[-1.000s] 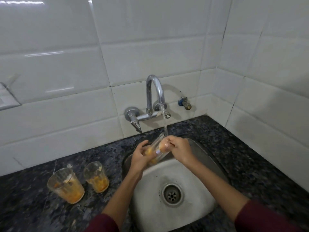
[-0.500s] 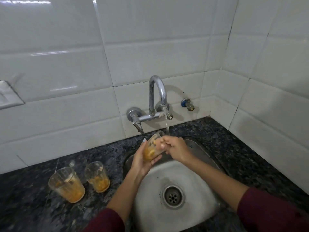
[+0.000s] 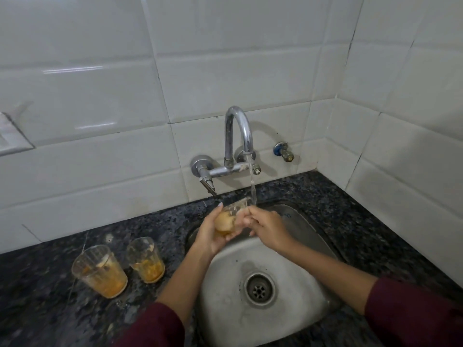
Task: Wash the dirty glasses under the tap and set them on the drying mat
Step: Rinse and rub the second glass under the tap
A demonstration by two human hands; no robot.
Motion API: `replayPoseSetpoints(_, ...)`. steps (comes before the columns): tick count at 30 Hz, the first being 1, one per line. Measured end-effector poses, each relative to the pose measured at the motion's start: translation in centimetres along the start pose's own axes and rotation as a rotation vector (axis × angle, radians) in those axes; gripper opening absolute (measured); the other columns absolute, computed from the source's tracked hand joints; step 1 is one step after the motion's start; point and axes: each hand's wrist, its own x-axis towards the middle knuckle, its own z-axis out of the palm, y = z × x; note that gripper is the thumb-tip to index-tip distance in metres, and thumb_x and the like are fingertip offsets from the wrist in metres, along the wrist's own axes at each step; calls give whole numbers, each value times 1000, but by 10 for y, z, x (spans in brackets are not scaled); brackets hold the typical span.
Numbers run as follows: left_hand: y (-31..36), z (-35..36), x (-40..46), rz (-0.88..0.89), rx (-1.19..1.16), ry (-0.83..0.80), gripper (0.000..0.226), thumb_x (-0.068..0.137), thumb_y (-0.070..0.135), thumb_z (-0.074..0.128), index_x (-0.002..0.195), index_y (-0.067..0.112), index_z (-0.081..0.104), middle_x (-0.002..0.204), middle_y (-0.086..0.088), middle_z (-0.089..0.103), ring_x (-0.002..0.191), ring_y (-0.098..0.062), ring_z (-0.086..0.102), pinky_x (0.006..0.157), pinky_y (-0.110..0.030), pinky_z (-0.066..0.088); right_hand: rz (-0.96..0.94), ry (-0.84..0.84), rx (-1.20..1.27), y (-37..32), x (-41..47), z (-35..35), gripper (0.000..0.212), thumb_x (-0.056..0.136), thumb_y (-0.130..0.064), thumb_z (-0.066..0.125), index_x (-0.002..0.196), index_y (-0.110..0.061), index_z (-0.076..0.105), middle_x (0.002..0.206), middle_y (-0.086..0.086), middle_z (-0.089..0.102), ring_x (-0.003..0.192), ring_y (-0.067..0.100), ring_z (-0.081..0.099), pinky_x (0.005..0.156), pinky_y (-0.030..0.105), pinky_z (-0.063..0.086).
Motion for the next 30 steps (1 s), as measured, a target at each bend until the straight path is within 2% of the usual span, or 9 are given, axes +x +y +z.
replayPoseSetpoints(2, -5, 3, 1, 60, 10, 17, 65, 69, 40, 78, 115, -2, 59, 103, -22, 68, 85, -32, 64, 65, -36, 49, 147, 85, 150, -10, -1, 7, 14, 91, -17, 55, 95, -26, 65, 89, 0, 73, 65, 17, 70, 69, 41, 59)
replayPoseSetpoints(6, -7, 4, 0, 39, 12, 72, 26, 88, 33, 61, 93, 8, 62, 72, -10, 68, 54, -20, 64, 40, -24, 48, -56, -66, 44, -5, -16, 4, 22, 95, -20, 50, 112, -18, 63, 98, 2, 71, 75, 15, 69, 71, 31, 57)
replayPoseSetpoints(9, -4, 3, 1, -64, -21, 77, 28, 89, 34, 60, 96, 7, 65, 91, -15, 71, 78, -27, 68, 61, -39, 60, -282, -219, -263, 11, -15, -11, 28, 91, -15, 51, 118, -15, 61, 110, 6, 67, 100, 16, 62, 86, 27, 49)
replayPoseSetpoints(11, -3, 2, 0, -100, -7, 67, 32, 90, 38, 58, 96, 8, 65, 94, -15, 70, 81, -28, 67, 61, -38, 59, -272, -215, -274, 13, -12, -16, 27, 89, -11, 54, 113, -16, 64, 111, 4, 67, 103, 13, 60, 87, 22, 45)
replayPoseSetpoints(16, -12, 5, -2, -39, -70, -87, 43, 89, 39, 55, 108, 1, 62, 89, -14, 68, 65, -22, 67, 44, -25, 50, 126, 21, 263, -11, -9, 5, 16, 93, -16, 53, 92, -26, 66, 93, 4, 71, 80, 23, 70, 71, 34, 58)
replayPoseSetpoints(18, -13, 7, -5, -22, -93, -64, 39, 91, 36, 54, 105, 1, 61, 83, -14, 67, 59, -21, 66, 42, -23, 48, 178, 38, 419, -15, -11, 11, 17, 92, -12, 54, 93, -25, 66, 92, 5, 71, 76, 19, 70, 69, 29, 58)
replayPoseSetpoints(22, -4, 2, -5, -44, -37, -2, 26, 90, 33, 58, 90, 7, 61, 74, -10, 68, 61, -22, 66, 50, -33, 58, -142, -197, -69, 5, -25, 0, 28, 94, -11, 50, 119, -15, 61, 109, 4, 68, 90, 5, 61, 80, 11, 47)
replayPoseSetpoints(25, 0, 1, -3, -116, -12, 43, 28, 91, 34, 57, 95, 8, 63, 90, -15, 69, 82, -29, 66, 71, -43, 57, -339, -284, -436, 25, -14, -13, 40, 90, -3, 46, 126, -15, 57, 128, 8, 60, 119, 16, 53, 101, 29, 42)
replayPoseSetpoints(30, 0, 4, -4, -66, -61, -41, 31, 92, 35, 53, 91, 6, 64, 78, -13, 71, 67, -25, 69, 54, -33, 59, -40, -120, -2, 0, -8, -4, 24, 91, -10, 55, 113, -16, 64, 108, 7, 70, 98, 22, 66, 86, 35, 53)
